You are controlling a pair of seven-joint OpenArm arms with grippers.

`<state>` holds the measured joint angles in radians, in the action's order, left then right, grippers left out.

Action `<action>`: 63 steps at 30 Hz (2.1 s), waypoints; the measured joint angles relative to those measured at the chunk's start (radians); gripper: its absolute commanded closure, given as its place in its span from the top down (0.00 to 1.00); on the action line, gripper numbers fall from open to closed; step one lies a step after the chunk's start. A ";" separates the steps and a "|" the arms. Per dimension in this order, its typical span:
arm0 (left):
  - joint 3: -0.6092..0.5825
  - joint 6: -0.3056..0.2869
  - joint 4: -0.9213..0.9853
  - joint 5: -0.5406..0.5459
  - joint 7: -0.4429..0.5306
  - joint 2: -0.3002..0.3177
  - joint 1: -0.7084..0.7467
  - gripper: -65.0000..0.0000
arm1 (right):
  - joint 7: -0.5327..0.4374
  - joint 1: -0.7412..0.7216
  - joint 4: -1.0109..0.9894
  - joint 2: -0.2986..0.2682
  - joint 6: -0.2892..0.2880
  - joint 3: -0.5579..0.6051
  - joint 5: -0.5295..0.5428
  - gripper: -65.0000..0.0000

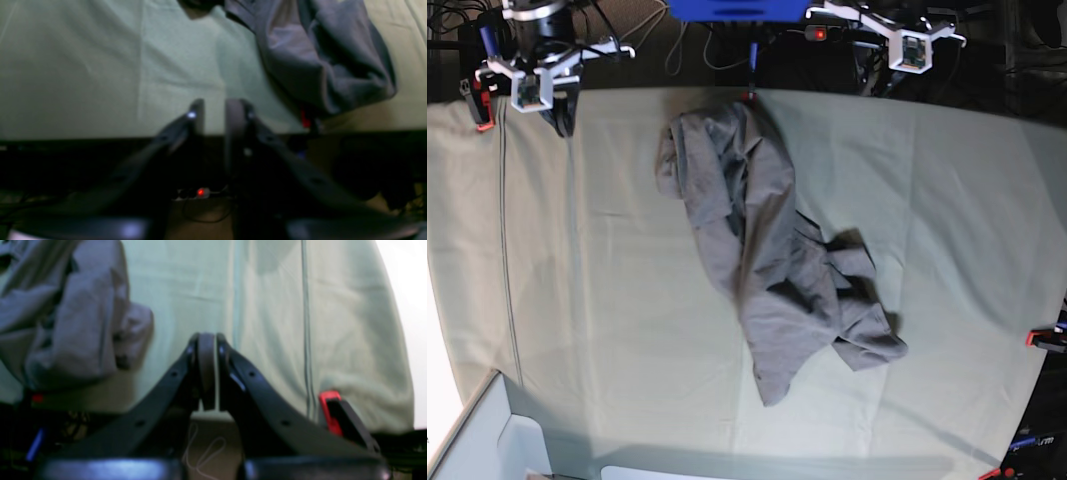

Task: Layout the t-shirt on the table in an organized manner, then fold the t-shirt properly
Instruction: 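Lower both grippers toward the crumpled grey t-shirt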

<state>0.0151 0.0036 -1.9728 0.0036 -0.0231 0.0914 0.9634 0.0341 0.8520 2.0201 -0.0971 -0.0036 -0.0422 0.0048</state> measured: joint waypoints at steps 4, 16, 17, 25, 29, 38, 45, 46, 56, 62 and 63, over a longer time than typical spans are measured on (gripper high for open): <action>0.008 0.000 0.002 0.000 -0.003 0.001 -0.045 0.46 | 0.000 -0.027 0.000 0.014 0.000 0.001 0.000 0.14; 0.048 0.000 0.003 0.000 -0.003 0.010 -0.164 0.53 | 0.042 -0.109 -0.004 0.013 0.000 0.088 0.000 0.42; 0.048 -0.001 0.004 0.000 -0.004 0.015 -0.172 0.53 | 0.081 -0.122 -0.005 0.013 0.000 0.089 0.000 0.43; 0.048 0.000 0.006 0.000 -0.003 0.019 -0.214 0.53 | 0.164 -0.187 -0.004 0.011 0.000 0.124 0.000 0.42; 0.048 0.000 0.009 0.000 -0.003 0.014 -0.219 0.53 | 0.165 -0.207 -0.006 0.012 0.000 0.129 0.000 0.42; 0.049 -0.001 0.105 -0.001 -0.003 0.011 -0.348 0.53 | 0.164 -0.216 -0.006 0.014 0.000 0.157 0.000 0.42; 0.048 -0.002 0.317 0.001 -0.003 -0.016 -0.607 0.53 | 0.165 -0.208 -0.019 0.013 0.000 0.161 0.000 0.42; 0.050 0.003 0.346 0.000 -0.003 -0.034 -0.631 0.53 | 0.164 -0.208 -0.019 0.013 0.000 0.161 0.000 0.42; 0.049 0.000 0.526 0.000 0.000 -0.047 -0.743 0.52 | 0.161 -0.196 -0.019 0.011 0.000 0.156 0.000 0.42; 0.049 0.000 0.535 0.000 0.001 -0.048 -0.749 0.45 | 0.164 -0.189 -0.019 0.011 0.000 0.156 0.000 0.42; 0.049 0.000 0.535 0.000 0.001 -0.048 -0.756 0.37 | 0.164 -0.189 -0.019 0.011 0.000 0.156 0.000 0.42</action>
<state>0.0639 0.0040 -1.4376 0.0032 -0.0219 0.0433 0.2070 0.1982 0.6628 2.0006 -0.0856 -0.0036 0.1143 0.0044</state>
